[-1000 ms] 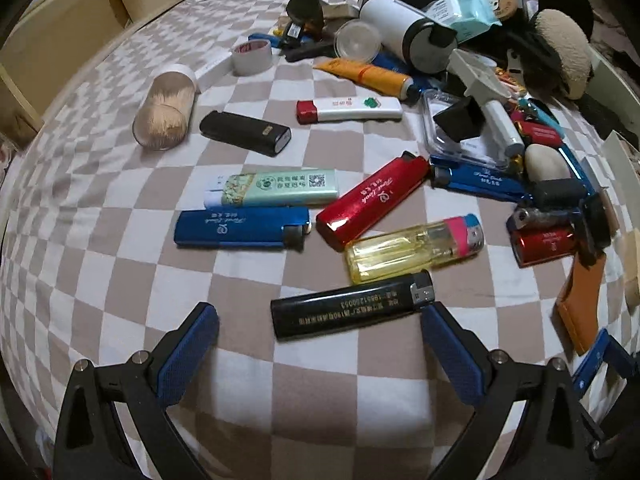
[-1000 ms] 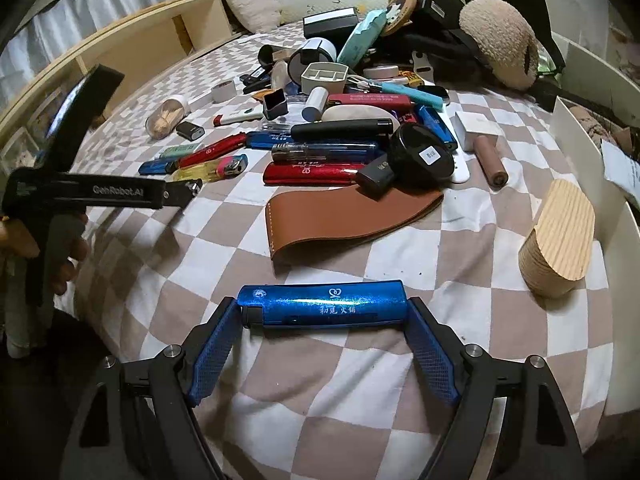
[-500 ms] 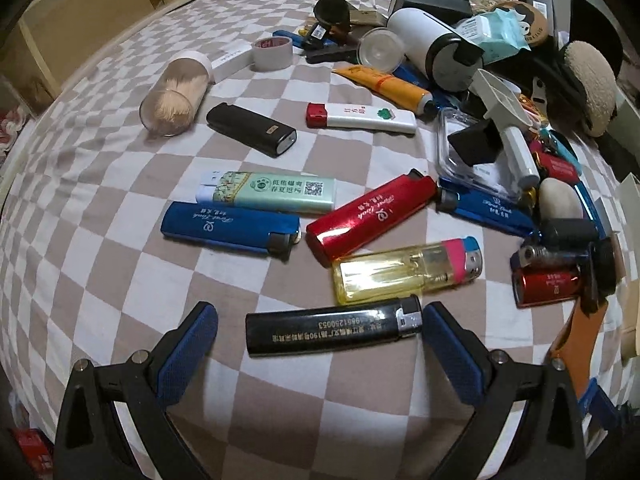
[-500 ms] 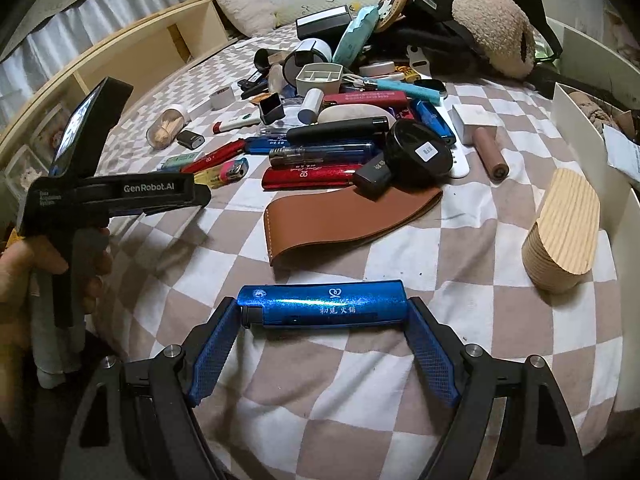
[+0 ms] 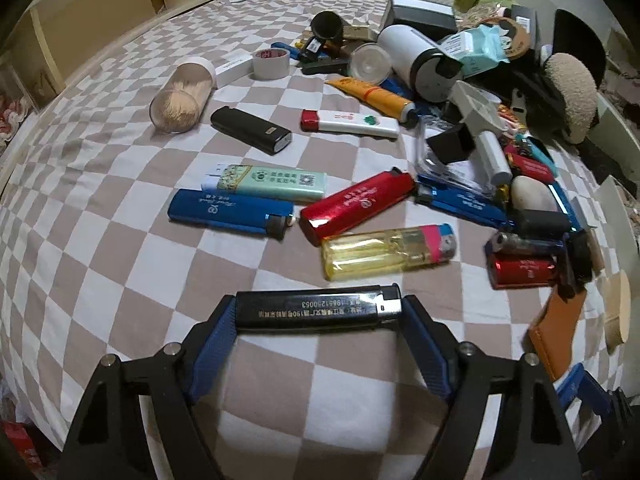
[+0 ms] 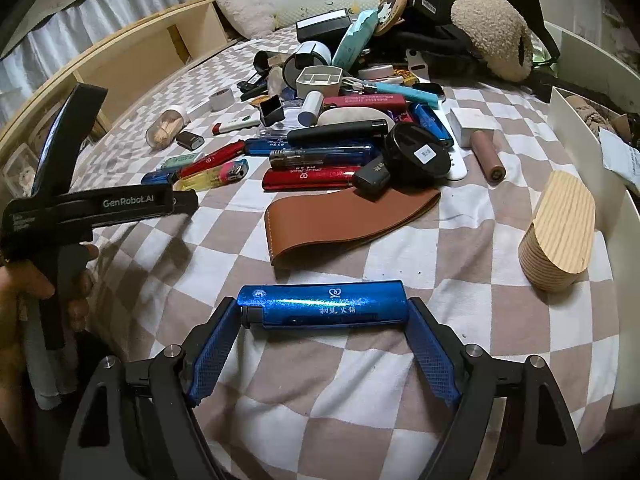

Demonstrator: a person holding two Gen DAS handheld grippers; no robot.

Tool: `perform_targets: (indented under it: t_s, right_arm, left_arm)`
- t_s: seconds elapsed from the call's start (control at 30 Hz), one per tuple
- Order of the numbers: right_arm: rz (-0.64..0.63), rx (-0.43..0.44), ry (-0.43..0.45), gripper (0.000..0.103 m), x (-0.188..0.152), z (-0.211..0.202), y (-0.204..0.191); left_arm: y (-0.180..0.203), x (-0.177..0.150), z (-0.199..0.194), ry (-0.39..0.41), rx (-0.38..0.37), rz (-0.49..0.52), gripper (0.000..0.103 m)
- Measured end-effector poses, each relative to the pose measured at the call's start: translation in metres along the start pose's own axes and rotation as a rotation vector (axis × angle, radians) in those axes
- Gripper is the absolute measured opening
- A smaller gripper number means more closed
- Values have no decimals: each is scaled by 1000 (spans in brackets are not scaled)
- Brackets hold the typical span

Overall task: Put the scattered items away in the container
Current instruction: 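Carry the black lighter in the left tool and blue lighter in the right tool to the white box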

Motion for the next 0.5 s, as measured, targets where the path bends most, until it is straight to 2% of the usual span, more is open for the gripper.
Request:
perform_targets:
  t_s: [0.17, 0.5]
  right_arm:
    - [15, 16, 9, 83, 1, -4, 0]
    - [91, 50, 91, 83, 17, -38, 16]
  left_arm:
    - [14, -9, -11, 2, -75, 5, 81]
    - [43, -11, -55, 95, -173, 24, 81]
Point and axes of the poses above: each gripper's, at about its wrist camera, not at the fingertips, and z roughly the way its jaws point, y to its right, x to its top, the point moved 9 cm from there along z, roughly the way its jaws point, and after that the axes turned 14 degrees about -z, right-handed, at the moved point
